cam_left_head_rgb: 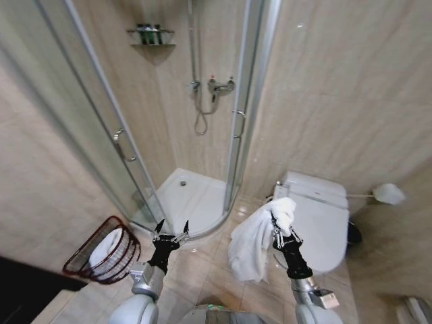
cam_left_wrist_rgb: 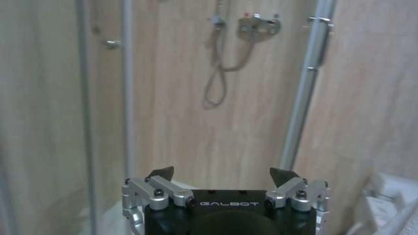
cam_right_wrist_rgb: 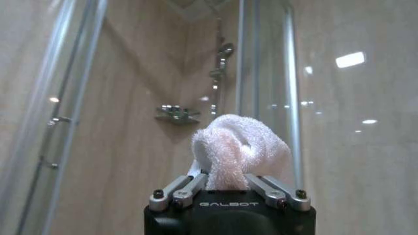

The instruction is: Discard the used towel into the hamper.

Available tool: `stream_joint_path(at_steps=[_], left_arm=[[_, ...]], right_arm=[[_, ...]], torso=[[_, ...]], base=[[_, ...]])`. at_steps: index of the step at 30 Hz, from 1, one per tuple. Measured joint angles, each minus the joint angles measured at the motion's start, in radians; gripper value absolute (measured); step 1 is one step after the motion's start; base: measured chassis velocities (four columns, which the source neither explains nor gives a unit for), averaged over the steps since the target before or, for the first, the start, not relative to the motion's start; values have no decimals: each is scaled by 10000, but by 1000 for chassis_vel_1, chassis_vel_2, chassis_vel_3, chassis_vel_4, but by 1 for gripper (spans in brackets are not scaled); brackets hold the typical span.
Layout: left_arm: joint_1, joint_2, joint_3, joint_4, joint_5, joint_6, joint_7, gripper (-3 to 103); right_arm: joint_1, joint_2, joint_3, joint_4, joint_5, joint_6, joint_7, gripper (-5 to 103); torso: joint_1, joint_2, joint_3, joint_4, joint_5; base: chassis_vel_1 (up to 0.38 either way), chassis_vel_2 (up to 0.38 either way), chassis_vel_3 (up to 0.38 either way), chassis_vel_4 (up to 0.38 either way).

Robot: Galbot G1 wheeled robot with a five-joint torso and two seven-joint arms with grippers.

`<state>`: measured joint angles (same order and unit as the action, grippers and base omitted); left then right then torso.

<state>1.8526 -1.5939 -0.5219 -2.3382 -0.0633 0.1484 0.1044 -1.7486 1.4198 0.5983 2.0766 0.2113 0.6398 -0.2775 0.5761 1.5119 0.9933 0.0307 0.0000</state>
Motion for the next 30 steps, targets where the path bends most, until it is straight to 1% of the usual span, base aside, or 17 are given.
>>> stream_joint_path(at_steps=[21,23,24,25,30], left_arm=[[0,0,0,0,0,0,0,99],[0,0,0,0,0,0,0,99],[0,0,0,0,0,0,0,99],[0,0,0,0,0,0,0,99],[0,0,0,0,0,0,0,99]], right_arm=[[-83,14,19,-2,23,41,2,12],[-100,17,6,68,-5,-49,277,12],[-100,17,6,68,-5,-49,277,12],[-115,12,-17,180,5,-182,545,12],[-250,-98,-94,512,160,-609,988,12]], torso=[[-8,-16,-9,0,-2],[-9,-17,-10,1,0],[-9,-17,-10,1,0],[-8,-19,-10,2,-1],[-9,-20,-11,1,0]], base=[[133,125,121,128],[135,118,126,133],[135,124,127,133],[88,71,127,94],[53,53,55,52]])
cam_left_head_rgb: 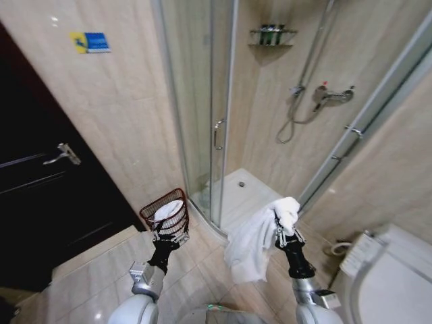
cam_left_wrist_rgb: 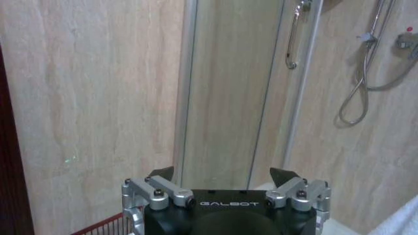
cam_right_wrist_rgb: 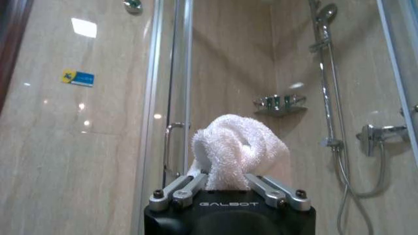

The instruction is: Discard the used towel into the hamper.

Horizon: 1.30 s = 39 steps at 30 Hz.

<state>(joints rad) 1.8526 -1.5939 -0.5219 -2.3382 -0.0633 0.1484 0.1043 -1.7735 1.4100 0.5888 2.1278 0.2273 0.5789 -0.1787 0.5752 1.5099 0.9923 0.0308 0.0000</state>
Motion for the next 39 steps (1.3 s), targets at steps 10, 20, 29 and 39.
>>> stream_joint_path(at_steps=[10,20,29,39], left_arm=[[0,0,0,0,0,0,0,99],[0,0,0,0,0,0,0,99],[0,-1,0,0,0,0,0,99],[0,-3,1,0,0,0,0,99]], right_arm=[[209,155,135,424,-67,-203,427,12],[412,144,512,609,-412,329,355,12],[291,79,528,689,-293,261,202,12],[278,85,538,623,-283,211,369,12]], torso=[[-2,-1,-1,-2,1],[-2,-2,-2,-2,0],[-2,-3,-2,-2,1],[-2,-5,-2,-2,0]], base=[[0,0,0,0],[0,0,0,0],[0,0,0,0],[91,81,-81,-80]])
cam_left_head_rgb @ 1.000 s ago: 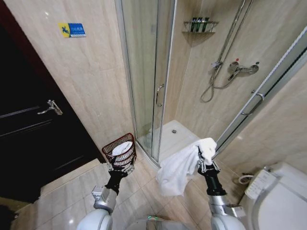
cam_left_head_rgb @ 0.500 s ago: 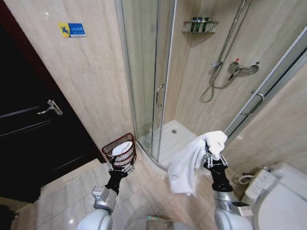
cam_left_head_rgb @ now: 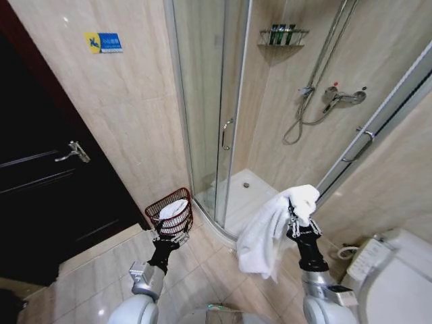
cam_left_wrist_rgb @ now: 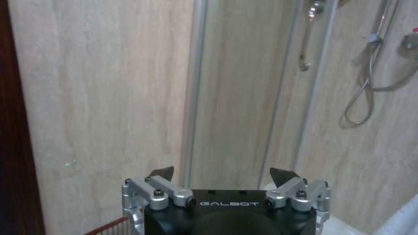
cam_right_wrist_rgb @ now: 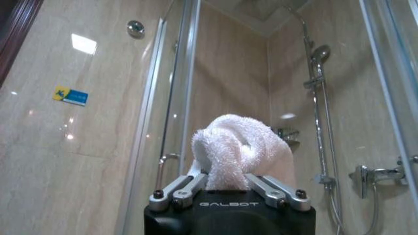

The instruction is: Discard the used towel into the hamper.

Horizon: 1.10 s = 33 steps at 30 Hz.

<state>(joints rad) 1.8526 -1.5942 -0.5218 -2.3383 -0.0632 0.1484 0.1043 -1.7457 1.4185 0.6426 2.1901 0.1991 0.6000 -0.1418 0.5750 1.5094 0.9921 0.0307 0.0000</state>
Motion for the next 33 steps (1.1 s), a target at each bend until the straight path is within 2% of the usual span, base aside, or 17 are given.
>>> stream_joint_path(at_steps=[10,22,33], left_arm=[[0,11,-4,0,0,0,-1,99],[0,-1,4,0,0,0,0,99],[0,4,0,0,0,0,1,99]], right_arm=[[-31,35,-121,204,-60,-5,130,12],[-32,13,-263,89,-96,131,-257,12],[58,-66,-297,83,64,154,-260,12]], torso=[[-5,1,-2,0,-4],[0,0,0,0,0],[-2,1,-1,0,-1]], base=[[186,185,-171,-169],[-31,-26,24,12],[50,47,18,30]])
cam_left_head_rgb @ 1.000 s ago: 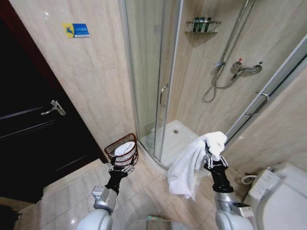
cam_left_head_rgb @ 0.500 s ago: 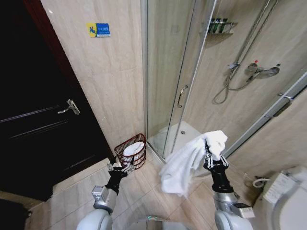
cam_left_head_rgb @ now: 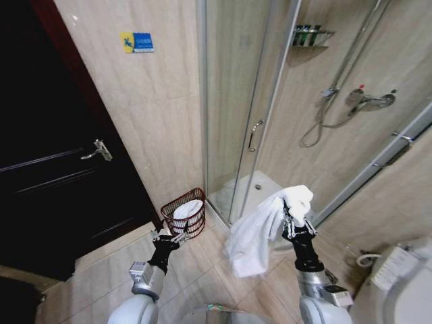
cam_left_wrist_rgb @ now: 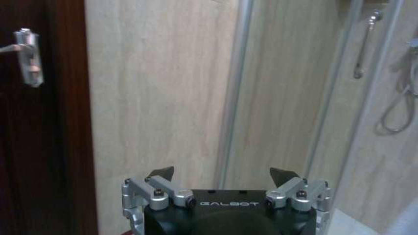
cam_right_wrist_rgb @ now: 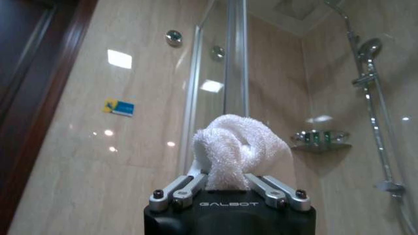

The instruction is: Discard the used towel into the hamper.

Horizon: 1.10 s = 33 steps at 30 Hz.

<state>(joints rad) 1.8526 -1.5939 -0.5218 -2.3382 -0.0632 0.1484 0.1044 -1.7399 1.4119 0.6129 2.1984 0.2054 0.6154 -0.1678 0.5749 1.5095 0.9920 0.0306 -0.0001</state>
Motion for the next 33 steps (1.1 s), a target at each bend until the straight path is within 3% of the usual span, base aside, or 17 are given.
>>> stream_joint_path(at_steps=[33], left_arm=[[0,-1,0,0,0,0,0,99]], right_arm=[[8,-24,-22,-10,633,96,-764,12]], torso=[[1,0,1,1,1]], base=[[101,113,110,112]])
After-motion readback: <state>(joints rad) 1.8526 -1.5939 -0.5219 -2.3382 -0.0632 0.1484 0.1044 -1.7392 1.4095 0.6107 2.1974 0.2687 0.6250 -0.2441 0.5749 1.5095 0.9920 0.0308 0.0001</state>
